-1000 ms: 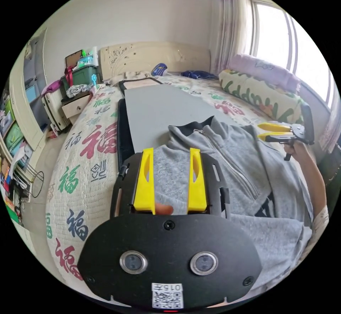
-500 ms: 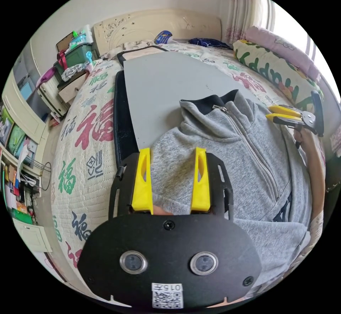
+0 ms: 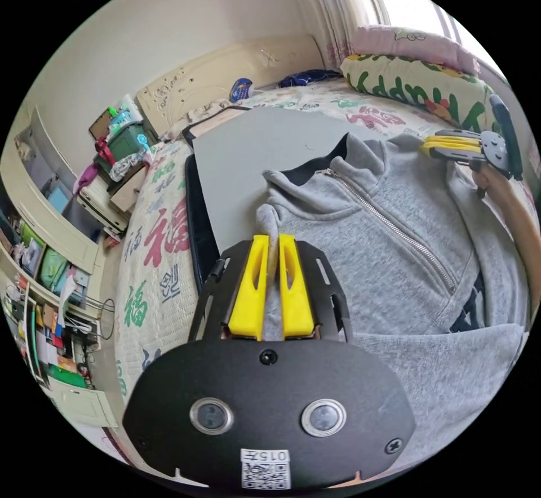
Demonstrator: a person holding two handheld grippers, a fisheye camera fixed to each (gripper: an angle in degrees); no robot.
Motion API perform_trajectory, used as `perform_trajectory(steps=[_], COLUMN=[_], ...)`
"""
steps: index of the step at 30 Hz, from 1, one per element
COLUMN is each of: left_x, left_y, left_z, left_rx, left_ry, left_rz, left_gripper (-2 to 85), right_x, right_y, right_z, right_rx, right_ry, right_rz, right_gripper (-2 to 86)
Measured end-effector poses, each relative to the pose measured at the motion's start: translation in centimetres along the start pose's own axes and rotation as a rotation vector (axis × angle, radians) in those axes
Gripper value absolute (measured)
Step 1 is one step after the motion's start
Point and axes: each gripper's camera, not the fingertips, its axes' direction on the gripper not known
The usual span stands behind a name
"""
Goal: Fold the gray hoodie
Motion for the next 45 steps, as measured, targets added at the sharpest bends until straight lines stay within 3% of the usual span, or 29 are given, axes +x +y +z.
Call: perform_trajectory(steps=[6, 8, 13, 17, 21, 28, 30, 32, 35, 39, 45], left_x=[6.9, 10.4, 19.3, 25.7, 28.2, 27.5, 27.0, 27.7, 28.1, 30.7, 38.5], left_y=[8.0, 14.7, 32.4, 44.7, 47.7, 48.7, 49.2, 49.9, 52.9, 55.5, 55.8], left_z=[-16.9, -24.7, -34.8, -38.1, -42.2, -49.9, -49.0, -46.1, -46.4, -50.0, -52.6], left_rx=[0.253, 0.323, 0.327, 0.28, 0.354, 0.474, 0.434, 0.28, 0.306, 0.41, 0.502], left_ry=[-0.003, 0.043, 0.058, 0.122, 0.038, 0.139, 0.223, 0.251, 0.248, 0.306, 0.232], left_rz=[0.081, 0.138, 0.352, 0.398, 0.338, 0.196, 0.122, 0.079, -0.006, 0.043, 0.17], left_gripper=[1.9, 1.7, 1.3, 1.1, 1.1, 1.9, 2.5, 4.3, 7.0, 8.0, 8.1], right_x=[-1.3, -2.5, -6.3, -9.4, -9.3, -8.3, -8.7, -9.1, -9.3, -14.5, -20.7], right_y=[5.5, 10.5, 25.4, 37.1, 40.4, 42.6, 43.5, 45.1, 48.9, 53.7, 54.6], right_z=[-14.9, -23.1, -35.8, -39.8, -42.0, -50.8, -50.4, -48.4, -51.0, -55.9, -55.7], right_rx=[0.145, 0.2, 0.18, 0.112, 0.139, 0.228, 0.181, 0.053, 0.132, 0.359, 0.365], right_ry=[-0.076, -0.132, -0.258, -0.401, -0.4, -0.387, -0.394, -0.367, -0.331, -0.323, -0.331], right_rz=[-0.021, -0.049, -0.129, -0.142, -0.091, -0.064, -0.031, -0.002, 0.053, -0.112, -0.291], right_gripper=[0.7, 0.7, 0.5, 0.3, 0.2, 0.7, 1.4, 2.1, 2.9, 5.7, 8.0])
